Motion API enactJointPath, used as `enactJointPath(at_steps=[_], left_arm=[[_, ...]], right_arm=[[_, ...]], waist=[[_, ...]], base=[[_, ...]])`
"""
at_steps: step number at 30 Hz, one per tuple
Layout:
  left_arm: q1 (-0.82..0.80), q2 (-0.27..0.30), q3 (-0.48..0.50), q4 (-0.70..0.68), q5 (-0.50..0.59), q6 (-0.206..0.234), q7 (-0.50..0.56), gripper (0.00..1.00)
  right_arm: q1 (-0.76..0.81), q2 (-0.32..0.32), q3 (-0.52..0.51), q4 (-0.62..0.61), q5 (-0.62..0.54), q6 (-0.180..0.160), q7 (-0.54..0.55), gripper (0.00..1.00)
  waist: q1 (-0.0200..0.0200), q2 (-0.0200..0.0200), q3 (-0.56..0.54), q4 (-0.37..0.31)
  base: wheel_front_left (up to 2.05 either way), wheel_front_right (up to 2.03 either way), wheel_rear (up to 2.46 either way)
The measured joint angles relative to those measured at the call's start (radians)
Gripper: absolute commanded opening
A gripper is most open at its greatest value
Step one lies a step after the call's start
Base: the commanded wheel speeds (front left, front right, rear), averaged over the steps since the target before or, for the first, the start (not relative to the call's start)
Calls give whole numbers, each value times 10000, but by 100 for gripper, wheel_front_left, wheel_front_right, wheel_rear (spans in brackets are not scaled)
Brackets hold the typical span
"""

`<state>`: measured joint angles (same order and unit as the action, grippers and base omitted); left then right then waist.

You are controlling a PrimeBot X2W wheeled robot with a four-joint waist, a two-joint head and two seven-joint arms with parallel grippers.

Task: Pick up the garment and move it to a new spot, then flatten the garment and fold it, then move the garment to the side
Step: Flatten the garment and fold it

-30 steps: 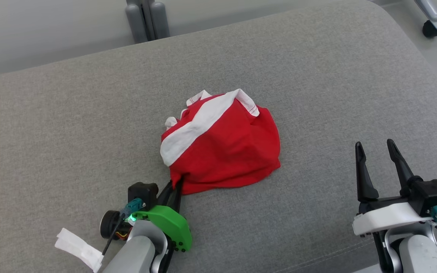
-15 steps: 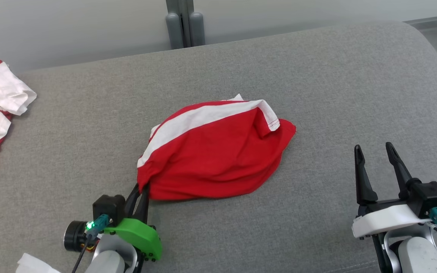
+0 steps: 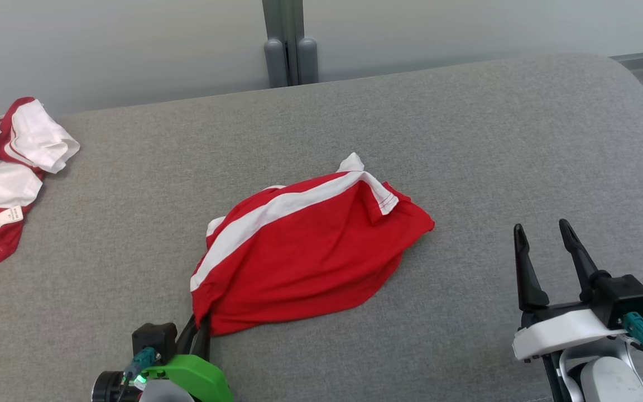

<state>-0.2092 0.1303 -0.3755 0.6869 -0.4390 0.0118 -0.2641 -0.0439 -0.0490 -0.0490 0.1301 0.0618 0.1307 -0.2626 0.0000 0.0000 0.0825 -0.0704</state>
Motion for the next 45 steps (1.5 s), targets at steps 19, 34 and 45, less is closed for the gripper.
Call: enactJointPath(at_steps=[19, 34, 45], left_arm=[[664, -378, 1003, -1519, 690, -134, 0, 100], [721, -750, 1009, -3277, 1172, -293, 0, 100], [654, -786, 1005, -3570, 1174, -303, 0, 100]], right_arm=[[173, 2, 821, 397, 46, 0, -2, 100], [-2148, 0, 1149, 3804, 90, 0, 0, 100], [-3975, 10, 1616, 6556, 1053, 0, -2, 74]], waist=[[0, 1, -471, 916], [0, 1, -11, 1896], [0, 1, 521, 2667]], base=[[0, 0, 0], [0, 0, 0], [0, 0, 0]])
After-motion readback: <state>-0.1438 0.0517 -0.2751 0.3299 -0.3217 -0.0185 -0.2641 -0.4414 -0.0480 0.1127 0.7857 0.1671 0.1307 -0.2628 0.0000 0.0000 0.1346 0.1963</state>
